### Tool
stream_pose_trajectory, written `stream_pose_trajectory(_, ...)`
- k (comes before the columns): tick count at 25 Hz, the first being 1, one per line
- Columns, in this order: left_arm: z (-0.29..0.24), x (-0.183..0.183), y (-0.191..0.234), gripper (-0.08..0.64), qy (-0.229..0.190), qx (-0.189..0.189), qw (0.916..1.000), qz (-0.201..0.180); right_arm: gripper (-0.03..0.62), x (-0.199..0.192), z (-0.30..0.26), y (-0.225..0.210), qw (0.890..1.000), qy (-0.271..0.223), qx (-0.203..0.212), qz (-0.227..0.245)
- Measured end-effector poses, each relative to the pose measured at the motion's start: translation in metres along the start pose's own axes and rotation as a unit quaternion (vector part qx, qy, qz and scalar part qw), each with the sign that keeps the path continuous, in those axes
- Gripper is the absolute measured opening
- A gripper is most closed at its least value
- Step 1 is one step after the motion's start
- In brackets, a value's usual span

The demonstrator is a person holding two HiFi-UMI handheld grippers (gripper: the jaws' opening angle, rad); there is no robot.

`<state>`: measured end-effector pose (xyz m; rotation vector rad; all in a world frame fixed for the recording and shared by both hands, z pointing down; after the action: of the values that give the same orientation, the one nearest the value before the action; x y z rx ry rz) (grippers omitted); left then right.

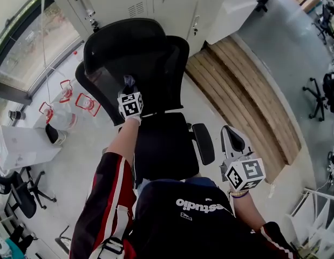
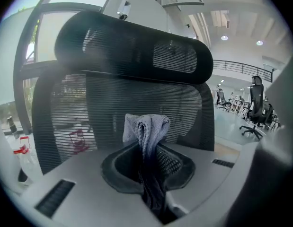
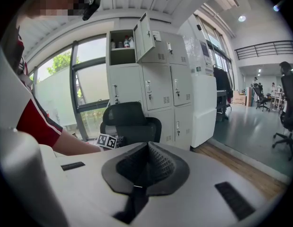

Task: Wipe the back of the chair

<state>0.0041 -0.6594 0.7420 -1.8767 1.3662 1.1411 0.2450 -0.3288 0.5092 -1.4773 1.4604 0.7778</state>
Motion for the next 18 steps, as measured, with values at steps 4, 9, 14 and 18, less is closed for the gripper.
stream_pose_trajectory(4, -0.017, 0.003, -0.065, 0.057, 0.0, -0.03, 0.9995, -0.007, 0.015, -0.004, 0.014, -0.035, 1.0, 0.0, -0.016, -0.009)
stream_pose_trajectory(9, -0.034, 0.006, -0.145, 0.057, 0.004, -0.068, 0.9976, -0.016, 0.015, -0.013, 0.034, -0.068, 0.999, 0.001, -0.039, -0.03)
stream_pose_trajectory(14, -0.05, 0.006, -0.215, 0.057, 0.01, -0.108, 0.9937, -0.026, 0.015, -0.022, 0.048, -0.099, 0.997, 0.005, -0.058, -0.048)
stream_pose_trajectory(18, -0.052, 0.005, -0.264, 0.057, 0.013, -0.155, 0.9872, -0.036, 0.015, -0.031, 0.06, -0.119, 0.996, 0.006, -0.069, -0.058)
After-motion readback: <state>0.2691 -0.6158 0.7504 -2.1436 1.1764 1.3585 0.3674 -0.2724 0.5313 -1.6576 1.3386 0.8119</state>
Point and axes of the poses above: the fingertips, and each gripper's own axes: z backward along the fingers, y to its left, x out of its top, the point moved 1 cm from there along z, backward along the fingers, and after that the axes turned 4 degrees about x, right-handed, at the moved point
